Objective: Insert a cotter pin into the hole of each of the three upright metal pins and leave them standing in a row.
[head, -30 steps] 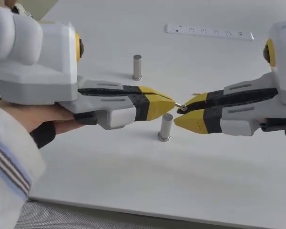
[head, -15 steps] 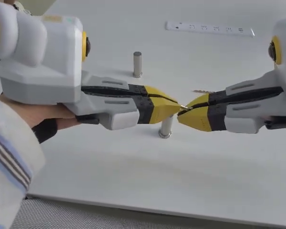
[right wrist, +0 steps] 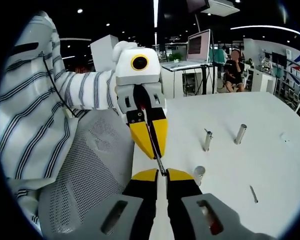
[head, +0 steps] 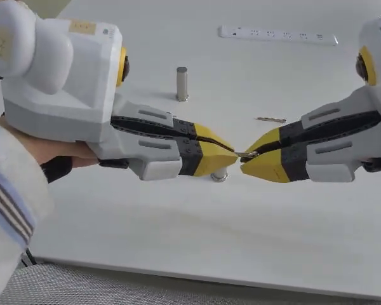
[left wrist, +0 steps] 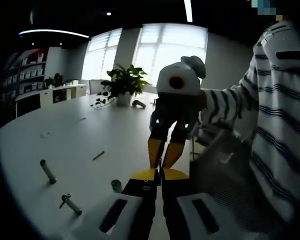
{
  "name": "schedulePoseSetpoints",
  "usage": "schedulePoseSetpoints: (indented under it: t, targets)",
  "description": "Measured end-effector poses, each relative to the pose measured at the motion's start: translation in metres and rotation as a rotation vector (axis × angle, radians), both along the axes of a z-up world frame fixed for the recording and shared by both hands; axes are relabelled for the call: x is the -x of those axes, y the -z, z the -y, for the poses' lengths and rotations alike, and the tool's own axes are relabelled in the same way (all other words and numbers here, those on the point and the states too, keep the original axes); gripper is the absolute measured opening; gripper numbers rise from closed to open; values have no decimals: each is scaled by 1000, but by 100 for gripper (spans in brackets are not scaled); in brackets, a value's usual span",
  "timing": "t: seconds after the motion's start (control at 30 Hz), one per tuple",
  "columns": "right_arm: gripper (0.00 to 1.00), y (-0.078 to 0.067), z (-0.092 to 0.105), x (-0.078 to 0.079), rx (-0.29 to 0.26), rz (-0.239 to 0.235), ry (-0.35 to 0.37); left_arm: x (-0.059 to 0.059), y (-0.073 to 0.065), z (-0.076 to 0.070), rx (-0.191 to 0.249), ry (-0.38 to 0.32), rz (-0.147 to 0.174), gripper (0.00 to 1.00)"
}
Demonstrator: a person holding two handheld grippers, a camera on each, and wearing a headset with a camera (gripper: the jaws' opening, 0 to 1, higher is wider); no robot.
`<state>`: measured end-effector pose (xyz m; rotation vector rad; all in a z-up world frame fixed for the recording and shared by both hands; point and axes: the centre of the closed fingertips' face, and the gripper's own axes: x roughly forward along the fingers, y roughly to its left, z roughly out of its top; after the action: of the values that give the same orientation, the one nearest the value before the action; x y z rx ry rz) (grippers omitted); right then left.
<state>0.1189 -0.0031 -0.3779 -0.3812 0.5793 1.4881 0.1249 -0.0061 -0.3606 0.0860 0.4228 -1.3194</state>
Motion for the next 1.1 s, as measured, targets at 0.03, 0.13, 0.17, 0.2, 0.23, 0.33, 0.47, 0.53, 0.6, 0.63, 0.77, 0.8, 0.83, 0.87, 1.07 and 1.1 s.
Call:
schedulePoseSetpoints:
  t: [0.03,0.13,0.17,0.2,0.23,0.33,0.47,0.53,0.6,0.63,0.77,0.8,0.83,0.87,1.07,1.1]
  targets:
    - [0,0,0,-1,1,1,-2,1,1,0,-5,5,1,0]
    - [0,0,0,0,1,-4,-10,2,4,0,-24,26,5,0]
    - [0,0,0,0,1,-8,-9,3,4,2,-28,27,7,0]
    - [0,0,1,1,4,-8,-13,4,4,3,-28,31,7,0]
    - [0,0,1,2,8,-5,-18,5,4,4,-29,36,8,0]
    - [0,3,2,6,19,-7,-33,8,6,5,-38,52,10,0]
    - [0,5,5,8,18,4,-46,11,8,8,-48,72,28,0]
    - [0,4,6,7,16,9,-40,11,7,11,-46,73,31,0]
    - [0,4,7,8,19,19,-42,10,8,12,-45,71,30,0]
    - [0,4,7,8,21,23,-43,9,8,12,-46,67,26,0]
    - [0,6,9,9,32,33,-41,7,12,12,-55,67,38,1]
    - [0,7,9,8,33,32,-37,7,13,11,-61,65,37,1]
    - [0,9,11,6,35,28,-27,8,15,12,-70,58,29,1]
    - [0,9,12,5,35,22,-17,7,16,12,-76,53,31,2]
    - [0,13,21,-11,35,37,53,-8,25,0,-94,-8,19,9]
    - [0,14,23,-13,39,42,57,-8,26,-1,-96,-10,17,9]
